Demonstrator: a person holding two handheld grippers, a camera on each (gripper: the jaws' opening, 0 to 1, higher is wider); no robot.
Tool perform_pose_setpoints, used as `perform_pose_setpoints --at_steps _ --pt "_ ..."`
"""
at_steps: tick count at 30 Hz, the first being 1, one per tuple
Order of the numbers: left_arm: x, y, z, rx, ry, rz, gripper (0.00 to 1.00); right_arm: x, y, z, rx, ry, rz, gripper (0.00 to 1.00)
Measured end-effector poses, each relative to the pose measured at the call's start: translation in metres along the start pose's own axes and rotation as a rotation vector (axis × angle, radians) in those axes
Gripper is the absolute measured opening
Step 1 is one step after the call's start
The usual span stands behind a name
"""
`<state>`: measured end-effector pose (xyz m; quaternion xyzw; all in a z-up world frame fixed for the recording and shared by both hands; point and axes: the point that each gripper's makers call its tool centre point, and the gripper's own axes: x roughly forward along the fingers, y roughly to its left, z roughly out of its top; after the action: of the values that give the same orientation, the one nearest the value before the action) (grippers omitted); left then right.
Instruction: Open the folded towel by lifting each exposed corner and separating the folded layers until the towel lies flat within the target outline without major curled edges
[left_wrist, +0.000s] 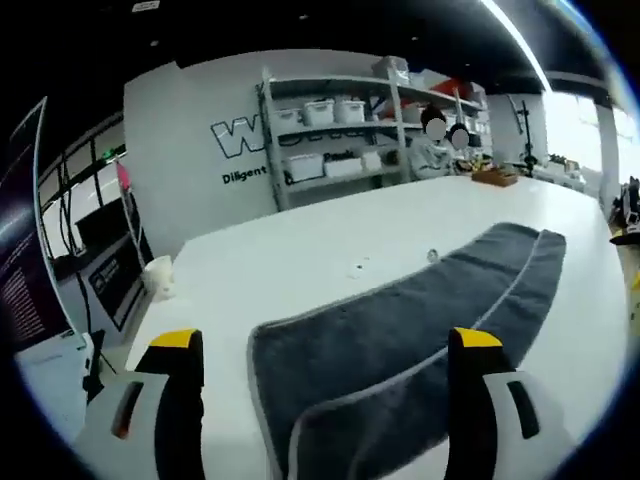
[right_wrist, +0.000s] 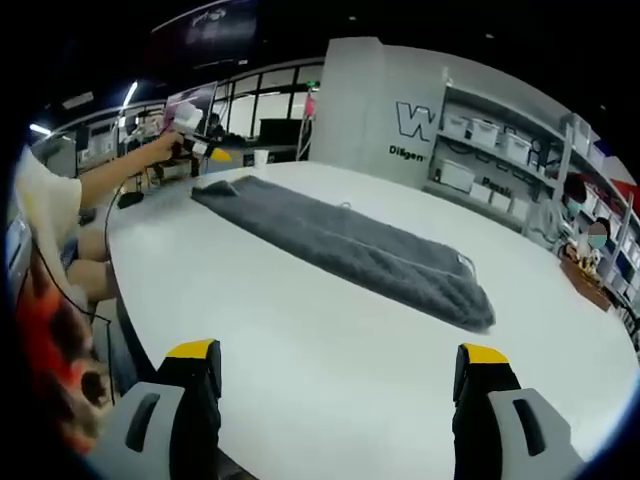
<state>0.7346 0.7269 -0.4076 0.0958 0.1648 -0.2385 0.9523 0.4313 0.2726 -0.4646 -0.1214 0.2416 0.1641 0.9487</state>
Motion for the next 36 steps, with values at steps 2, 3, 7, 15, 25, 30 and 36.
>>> perform_pose_setpoints --at_steps 2,3,7,15,25,30,36 --pt "-0.013 -0.010 -0.004 -0.013 -0.009 -0.030 1.00 0.001 0.002 0.002 -0.002 -0.001 0.002 0.97" --pt "-0.020 -0.015 -0.007 -0.013 -0.011 -0.041 1.00 0.001 0.003 0.003 -0.006 -0.001 0.004 0.97" --pt "-0.050 -0.037 -0.019 0.022 -0.029 -0.074 1.00 0.004 0.009 0.006 -0.014 0.003 0.012 0.97" --pt "-0.086 -0.065 -0.033 0.035 -0.038 -0.122 1.00 0.010 0.024 0.008 -0.031 0.011 0.041 0.97" --pt "-0.141 -0.100 -0.082 -0.010 -0.018 -0.155 1.00 0.017 0.034 0.009 -0.050 0.020 0.074 0.97" --pt "-0.152 -0.107 -0.104 -0.039 0.005 -0.156 1.00 0.021 0.038 0.008 -0.054 0.024 0.091 0.97" --pt "-0.161 -0.116 -0.120 -0.057 0.026 -0.168 1.00 0.028 0.043 0.007 -0.054 0.033 0.110 0.97"
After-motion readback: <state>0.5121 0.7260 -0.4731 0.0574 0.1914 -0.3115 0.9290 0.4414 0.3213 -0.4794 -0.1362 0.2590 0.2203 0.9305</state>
